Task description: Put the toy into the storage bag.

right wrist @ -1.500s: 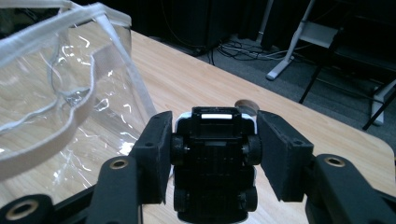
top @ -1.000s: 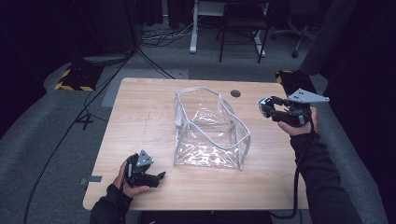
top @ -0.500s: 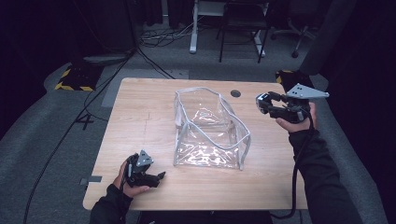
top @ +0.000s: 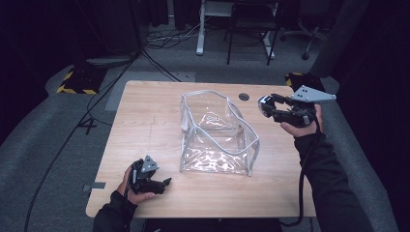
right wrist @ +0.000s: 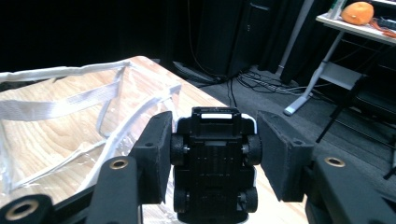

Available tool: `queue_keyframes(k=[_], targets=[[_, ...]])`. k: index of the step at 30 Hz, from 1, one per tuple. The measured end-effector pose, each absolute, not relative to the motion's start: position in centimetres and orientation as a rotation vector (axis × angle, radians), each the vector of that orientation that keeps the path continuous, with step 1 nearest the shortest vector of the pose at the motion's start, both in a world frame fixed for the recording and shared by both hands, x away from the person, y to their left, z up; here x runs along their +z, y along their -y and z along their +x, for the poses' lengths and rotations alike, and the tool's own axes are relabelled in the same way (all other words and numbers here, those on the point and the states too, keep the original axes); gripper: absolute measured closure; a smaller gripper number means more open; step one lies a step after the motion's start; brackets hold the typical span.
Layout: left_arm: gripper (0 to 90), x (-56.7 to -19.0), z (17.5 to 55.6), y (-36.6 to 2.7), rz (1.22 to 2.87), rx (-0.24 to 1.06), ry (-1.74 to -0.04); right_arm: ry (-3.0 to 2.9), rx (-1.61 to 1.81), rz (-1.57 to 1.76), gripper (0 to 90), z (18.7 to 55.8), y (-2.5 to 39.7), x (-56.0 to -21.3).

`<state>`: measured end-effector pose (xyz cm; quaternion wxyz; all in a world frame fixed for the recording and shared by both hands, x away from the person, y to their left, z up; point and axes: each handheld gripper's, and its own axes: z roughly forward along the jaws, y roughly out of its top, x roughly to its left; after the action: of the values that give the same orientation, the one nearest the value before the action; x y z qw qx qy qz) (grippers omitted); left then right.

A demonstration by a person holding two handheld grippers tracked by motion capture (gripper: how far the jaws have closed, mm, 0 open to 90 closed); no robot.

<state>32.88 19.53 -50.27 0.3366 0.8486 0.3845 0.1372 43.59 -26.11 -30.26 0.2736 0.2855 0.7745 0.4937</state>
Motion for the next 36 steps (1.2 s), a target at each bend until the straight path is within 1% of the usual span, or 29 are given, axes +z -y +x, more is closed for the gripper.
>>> queue_keyframes(k=[11,36], targets=[[14.7,-50.3,32.9,-19.5,2.211,0.356,-1.004,-2.102,1.372,0.716,48.3,43.0,24.6,-29.5],[14.7,-50.3,32.9,-19.5,2.212,0.358,-1.002,-2.192,1.392,0.585,48.3,41.9,19.7,-29.5]])
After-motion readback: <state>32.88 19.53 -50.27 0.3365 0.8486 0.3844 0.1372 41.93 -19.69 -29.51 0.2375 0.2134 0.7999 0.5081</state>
